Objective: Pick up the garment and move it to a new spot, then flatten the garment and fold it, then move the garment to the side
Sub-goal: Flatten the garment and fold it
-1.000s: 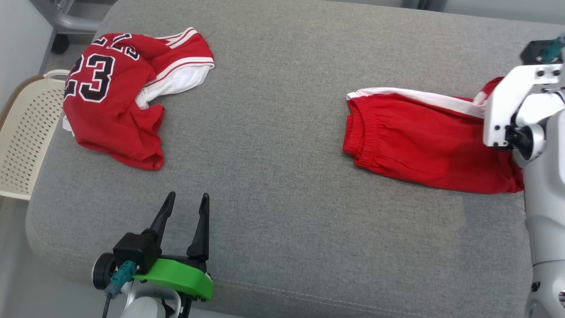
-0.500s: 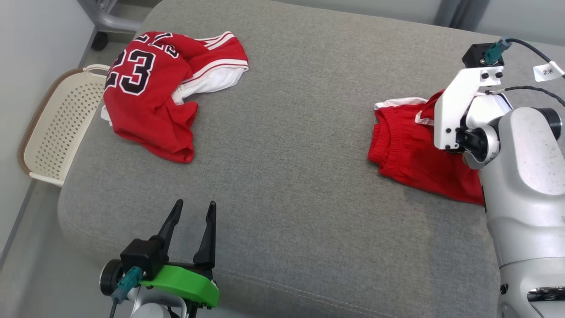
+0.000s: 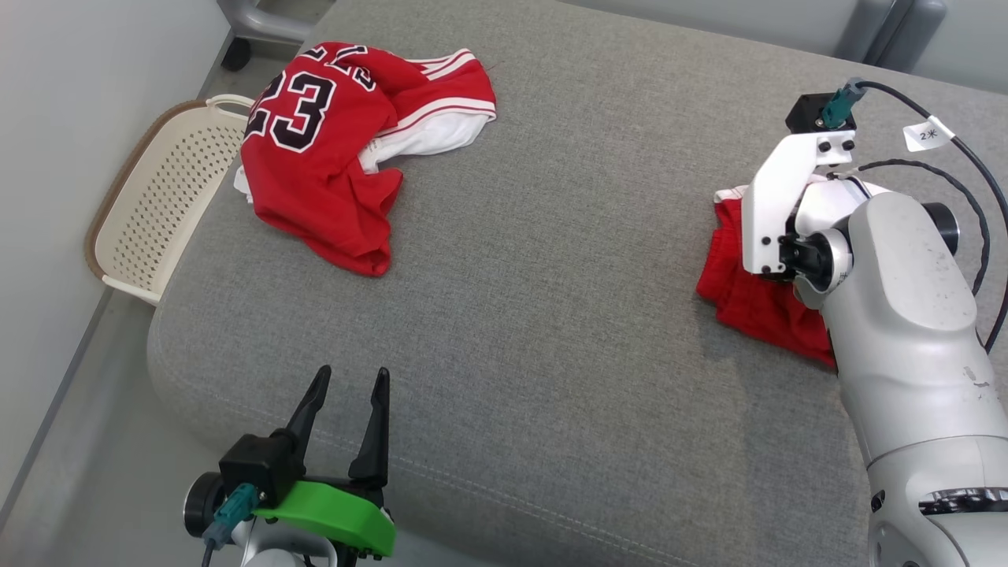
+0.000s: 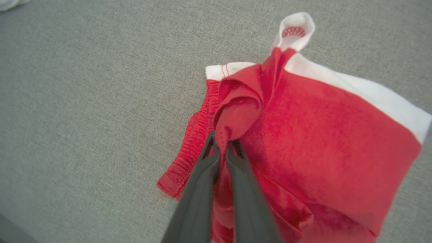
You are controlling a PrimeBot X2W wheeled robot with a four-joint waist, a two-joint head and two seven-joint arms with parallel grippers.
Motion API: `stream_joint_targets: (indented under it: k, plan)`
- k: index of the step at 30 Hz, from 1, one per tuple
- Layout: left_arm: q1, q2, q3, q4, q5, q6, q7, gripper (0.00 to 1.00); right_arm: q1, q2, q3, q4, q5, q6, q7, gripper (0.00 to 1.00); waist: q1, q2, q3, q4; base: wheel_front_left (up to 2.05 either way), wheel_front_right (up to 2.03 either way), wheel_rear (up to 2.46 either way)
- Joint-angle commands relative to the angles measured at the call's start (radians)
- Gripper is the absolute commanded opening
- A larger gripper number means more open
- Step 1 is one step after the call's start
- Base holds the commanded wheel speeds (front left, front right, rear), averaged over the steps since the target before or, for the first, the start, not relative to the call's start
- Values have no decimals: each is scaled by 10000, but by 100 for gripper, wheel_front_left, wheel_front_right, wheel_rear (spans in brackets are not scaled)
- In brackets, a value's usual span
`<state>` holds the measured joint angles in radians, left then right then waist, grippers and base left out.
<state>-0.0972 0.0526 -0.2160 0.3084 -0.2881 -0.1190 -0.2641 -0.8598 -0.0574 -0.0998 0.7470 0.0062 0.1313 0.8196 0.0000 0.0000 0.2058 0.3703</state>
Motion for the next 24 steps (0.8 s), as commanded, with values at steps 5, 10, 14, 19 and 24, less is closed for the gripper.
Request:
stream_joint_targets:
  k: [5, 10, 14, 19, 24]
  plan:
    - [21, -15, 57, -91, -16, 57, -17, 100, -265, 22, -24, 407, 9, -11, -221, 48, 0, 0, 9, 9, 0, 0, 0]
    - [66, -18, 94, -63, -24, 89, -17, 100, -456, 52, -97, 558, 544, -11, -598, 100, 0, 0, -110, -142, 0, 0, 0]
    - [128, -19, 136, -31, 6, 98, -17, 100, -614, 65, -39, 500, 1002, -11, -996, 100, 0, 0, -297, -341, 0, 0, 0]
    - [268, -17, 205, -19, 119, 100, -17, 100, -418, -153, -78, 241, 1235, -11, -1549, 100, 0, 0, -592, -634, 0, 0, 0]
    - [433, 19, 356, -118, 205, 119, -17, 100, 430, -706, -313, -133, 1144, -11, -2150, 100, 0, 0, -868, -946, 0, 0, 0]
